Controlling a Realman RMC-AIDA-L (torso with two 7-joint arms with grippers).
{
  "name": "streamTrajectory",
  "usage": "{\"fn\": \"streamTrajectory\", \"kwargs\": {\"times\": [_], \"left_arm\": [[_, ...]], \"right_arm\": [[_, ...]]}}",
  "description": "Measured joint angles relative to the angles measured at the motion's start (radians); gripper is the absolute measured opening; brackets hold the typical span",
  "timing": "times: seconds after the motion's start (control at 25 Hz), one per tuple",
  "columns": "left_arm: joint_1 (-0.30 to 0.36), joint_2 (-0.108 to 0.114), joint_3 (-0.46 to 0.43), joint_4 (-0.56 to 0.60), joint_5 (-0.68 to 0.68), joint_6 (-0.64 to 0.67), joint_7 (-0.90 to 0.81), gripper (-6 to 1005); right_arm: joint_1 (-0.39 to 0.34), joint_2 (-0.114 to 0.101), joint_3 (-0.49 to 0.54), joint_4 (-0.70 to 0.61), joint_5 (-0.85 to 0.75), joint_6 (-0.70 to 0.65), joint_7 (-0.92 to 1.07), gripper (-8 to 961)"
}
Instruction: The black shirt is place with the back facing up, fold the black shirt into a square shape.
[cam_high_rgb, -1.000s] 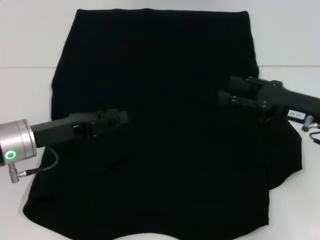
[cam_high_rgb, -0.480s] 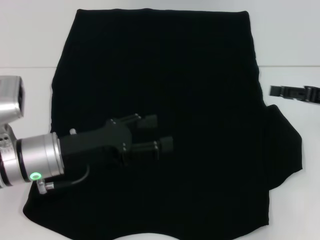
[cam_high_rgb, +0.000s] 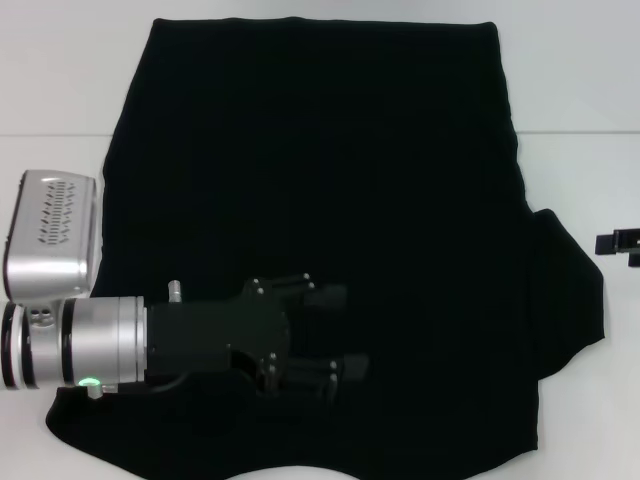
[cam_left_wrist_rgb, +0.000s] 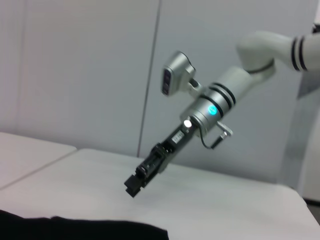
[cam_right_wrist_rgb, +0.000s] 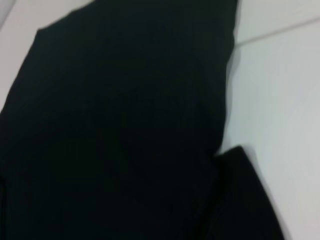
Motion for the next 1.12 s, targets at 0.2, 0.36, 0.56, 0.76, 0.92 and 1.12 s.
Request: {"fn": "streamTrajectory", "kwargs": {"times": [0.2,0.36,0.56,0.76,0.92,1.12], "left_arm": [[0.001,-0.001,0.062,0.025,0.008,-0.018,0.004,841],[0.002,-0.001,0.078,0.027,0.009,-0.043,0.004,841],[0.001,-0.001,0.080,0.027,0.009,-0.061,-0.001,841],[0.001,-0.001,0.076,0.027,0.009,-0.063,-0.002,841],[0.001,-0.001,0.074,0.025,0.009,-0.064,-0.002,841],[0.001,-0.001,0.073,0.026,0.008,-0.064,-0.003,841]], "right_arm": [[0.002,-0.002,-0.001,-0.001,-0.042,-0.043,0.034,628],[0.006,-0.002,-0.006,0.005,-0.085,-0.060,0.056,617],[0.017,0.005,-0.008,0.023,-0.110,-0.063,0.059,603],[0.029,0.009,-0.019,0.060,-0.113,-0.046,0.057,589],[0.041,0.014,-0.021,0.085,-0.114,-0.031,0.050,578],[0.042,0.028,-0.022,0.090,-0.114,0.012,0.038,564]]}}
